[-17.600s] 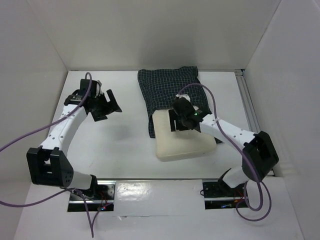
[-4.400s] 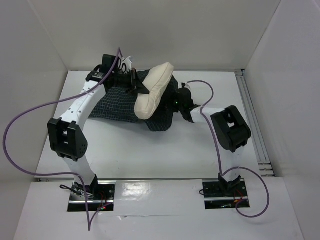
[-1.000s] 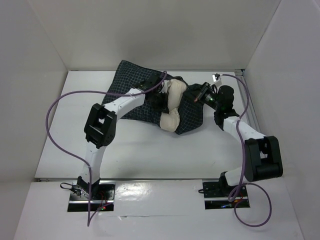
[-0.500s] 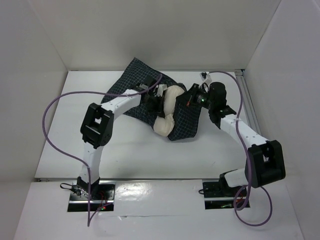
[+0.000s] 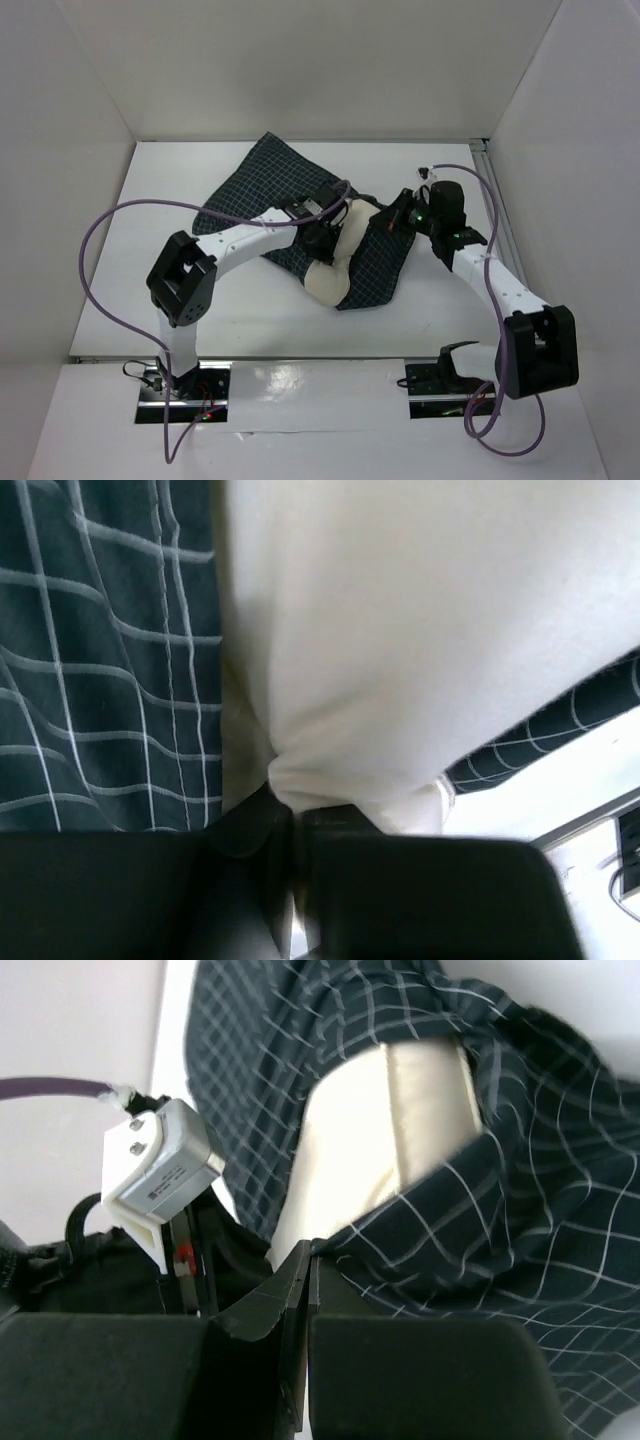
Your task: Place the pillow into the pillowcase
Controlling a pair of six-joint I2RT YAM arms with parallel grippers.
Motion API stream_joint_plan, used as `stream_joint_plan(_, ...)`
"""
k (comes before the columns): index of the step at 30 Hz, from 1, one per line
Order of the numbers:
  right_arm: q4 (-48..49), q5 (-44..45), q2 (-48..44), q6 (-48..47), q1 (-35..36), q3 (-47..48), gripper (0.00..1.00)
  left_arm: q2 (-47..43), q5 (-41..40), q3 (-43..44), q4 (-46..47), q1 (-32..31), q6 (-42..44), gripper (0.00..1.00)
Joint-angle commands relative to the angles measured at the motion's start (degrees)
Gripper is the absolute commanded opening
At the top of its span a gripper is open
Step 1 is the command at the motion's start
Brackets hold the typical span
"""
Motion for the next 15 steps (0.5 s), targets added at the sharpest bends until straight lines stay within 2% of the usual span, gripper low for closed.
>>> stream_joint_plan(1,6.5,4.7,-6.8,-3.5,-2.9,1.0,0.00,4.0,-2.5,-1.5,-23.0,-1.3,-2.6,0.44)
stream_joint_plan(3,4.9,3.0,-6.8,-5.3,-3.7,-0.6,0.00,3.5,-1.3,-0.2,-23.0,-1.3,-1.4,0.73)
stream_joint_plan(4,4.4,1.3,-6.8,-7.3,-4.2,-1.1,0.00,3.5,0.4,0.7,-23.5,-1.3,0.2,0.81)
stream_joint_plan(5,3.6,-0.5,-6.8,-8.0,-4.2,-1.1,0.00,3.5,1.1,2.6,-23.5,-1.3,0.7,0.84)
stream_joint_plan(6,2.9,-0.6,-6.8,-8.6,-4.2,-1.6,0.00,2.9,1.9,3.7,-23.5,-1.3,1.3,0.85)
stream_joint_plan(8,2.0,-1.1,-6.8,-9.4,-4.2,-2.3,0.00,2.2,5.3,7.0,-23.0,-1.3,2.5,0.82)
stream_joint_plan(9,2.0,-1.1,-6.8,-9.4,-4.2,-2.8,0.00,1.3,8.1,8.3,-22.5,-0.6,3.2,0.74)
stream_joint_plan(12,1.4,-1.1,-7.4,-10.0,-4.2,-2.8,0.00,0.0,12.3,13.9,-20.1,1.1,3.7,0.65)
stream_joint_plan(15,0.7,-1.6,-7.4,-10.5,-4.2,-2.8,0.00,0.0,15.8,19.1,-17.2,2.4,3.7,0.69)
